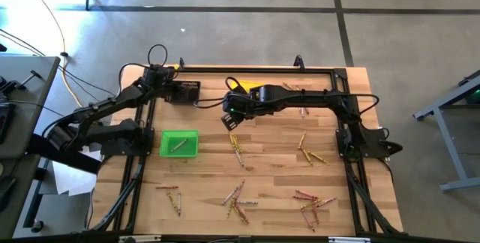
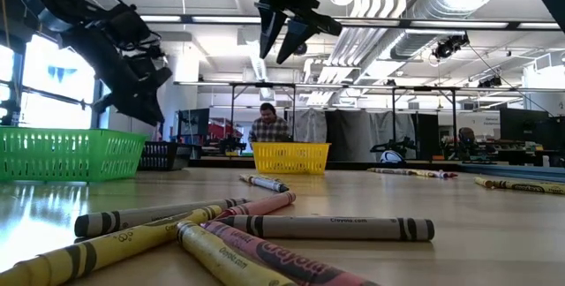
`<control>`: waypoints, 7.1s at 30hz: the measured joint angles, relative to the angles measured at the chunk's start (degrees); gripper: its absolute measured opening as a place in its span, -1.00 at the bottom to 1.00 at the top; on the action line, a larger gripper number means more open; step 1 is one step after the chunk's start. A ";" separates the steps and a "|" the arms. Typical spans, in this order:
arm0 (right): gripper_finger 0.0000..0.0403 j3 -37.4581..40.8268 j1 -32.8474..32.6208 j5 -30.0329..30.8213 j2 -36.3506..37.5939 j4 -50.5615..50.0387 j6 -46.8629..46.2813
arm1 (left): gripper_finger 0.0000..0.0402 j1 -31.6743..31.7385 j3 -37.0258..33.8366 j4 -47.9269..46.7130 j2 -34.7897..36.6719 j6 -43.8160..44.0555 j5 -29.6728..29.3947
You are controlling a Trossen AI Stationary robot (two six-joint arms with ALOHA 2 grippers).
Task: Sort crayons
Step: Put the red crayon into the black bin
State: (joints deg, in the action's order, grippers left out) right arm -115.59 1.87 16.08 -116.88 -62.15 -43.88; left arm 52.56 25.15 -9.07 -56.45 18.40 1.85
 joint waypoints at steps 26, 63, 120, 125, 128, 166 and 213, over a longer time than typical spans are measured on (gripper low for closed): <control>-0.34 23.50 14.20 3.54 20.03 -24.54 6.29 | -0.75 -19.74 5.44 2.43 21.69 14.15 21.58; -0.34 73.31 44.49 -0.64 32.83 28.03 -21.86 | -0.76 -33.11 5.44 2.94 23.19 17.98 2.75; -0.98 73.39 32.56 -1.66 59.54 34.98 -19.92 | -0.76 -33.09 5.44 2.69 23.35 19.04 2.88; -0.98 73.33 21.21 4.42 61.86 51.88 -20.29 | -0.76 -33.09 5.46 3.59 20.84 20.29 2.05; -0.98 73.26 15.12 9.30 60.94 61.29 -19.14 | -0.76 -33.09 5.46 6.97 18.00 20.61 2.05; -0.98 18.65 -2.31 11.72 18.85 40.54 3.87 | -0.23 -38.72 5.46 45.76 -4.06 22.50 5.83; -0.97 17.77 -2.29 8.67 18.08 40.61 3.89 | -0.23 -41.38 11.96 41.56 -7.45 17.98 -0.01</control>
State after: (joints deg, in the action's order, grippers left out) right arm -97.82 -0.43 24.75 -98.80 -21.54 -39.99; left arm 11.18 37.10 32.49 -63.90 36.38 1.83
